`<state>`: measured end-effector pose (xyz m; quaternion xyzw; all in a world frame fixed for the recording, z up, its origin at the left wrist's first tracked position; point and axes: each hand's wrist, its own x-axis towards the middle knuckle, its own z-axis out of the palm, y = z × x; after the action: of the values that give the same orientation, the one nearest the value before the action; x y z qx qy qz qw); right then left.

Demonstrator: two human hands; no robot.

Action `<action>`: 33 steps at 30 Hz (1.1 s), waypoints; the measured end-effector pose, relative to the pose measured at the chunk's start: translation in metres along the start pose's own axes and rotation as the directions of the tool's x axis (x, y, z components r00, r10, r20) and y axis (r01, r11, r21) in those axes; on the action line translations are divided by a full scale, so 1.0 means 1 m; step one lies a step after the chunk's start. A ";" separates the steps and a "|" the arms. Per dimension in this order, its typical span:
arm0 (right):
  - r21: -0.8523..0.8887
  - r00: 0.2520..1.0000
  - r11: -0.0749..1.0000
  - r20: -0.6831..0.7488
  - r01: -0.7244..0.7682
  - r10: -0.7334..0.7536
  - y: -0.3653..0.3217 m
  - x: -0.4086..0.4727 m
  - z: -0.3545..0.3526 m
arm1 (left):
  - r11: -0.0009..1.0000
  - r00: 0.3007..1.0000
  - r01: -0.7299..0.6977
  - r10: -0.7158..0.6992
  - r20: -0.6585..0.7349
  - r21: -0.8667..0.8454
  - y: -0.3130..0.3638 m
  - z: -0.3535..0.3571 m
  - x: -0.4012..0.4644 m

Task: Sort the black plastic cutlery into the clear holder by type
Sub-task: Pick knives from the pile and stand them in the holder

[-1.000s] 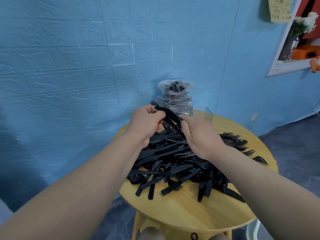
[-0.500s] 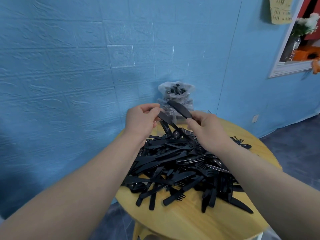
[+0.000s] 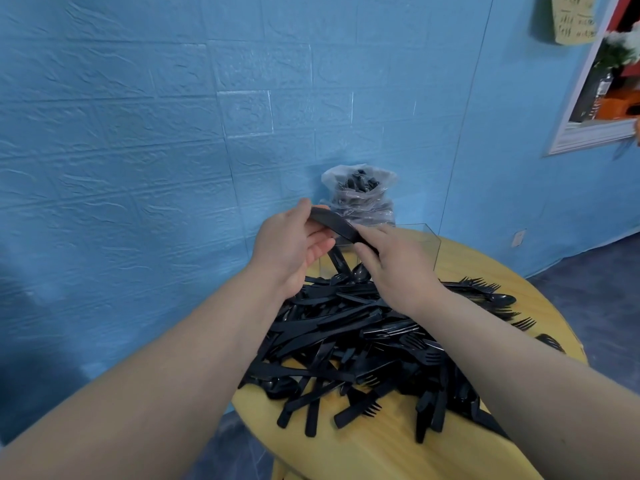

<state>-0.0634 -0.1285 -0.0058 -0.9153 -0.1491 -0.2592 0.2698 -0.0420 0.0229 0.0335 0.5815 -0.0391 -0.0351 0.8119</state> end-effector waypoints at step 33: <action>-0.488 0.960 0.862 0.279 0.135 0.008 0.073 0.039 0.042 | 0.333 0.907 -0.254 0.409 0.103 0.908 -0.063 -0.034 0.139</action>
<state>0.0152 -0.1583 -0.0447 -0.9750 -0.1423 -0.1702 -0.0096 0.0989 0.0203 -0.0342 0.9063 -0.1109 0.1996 0.3558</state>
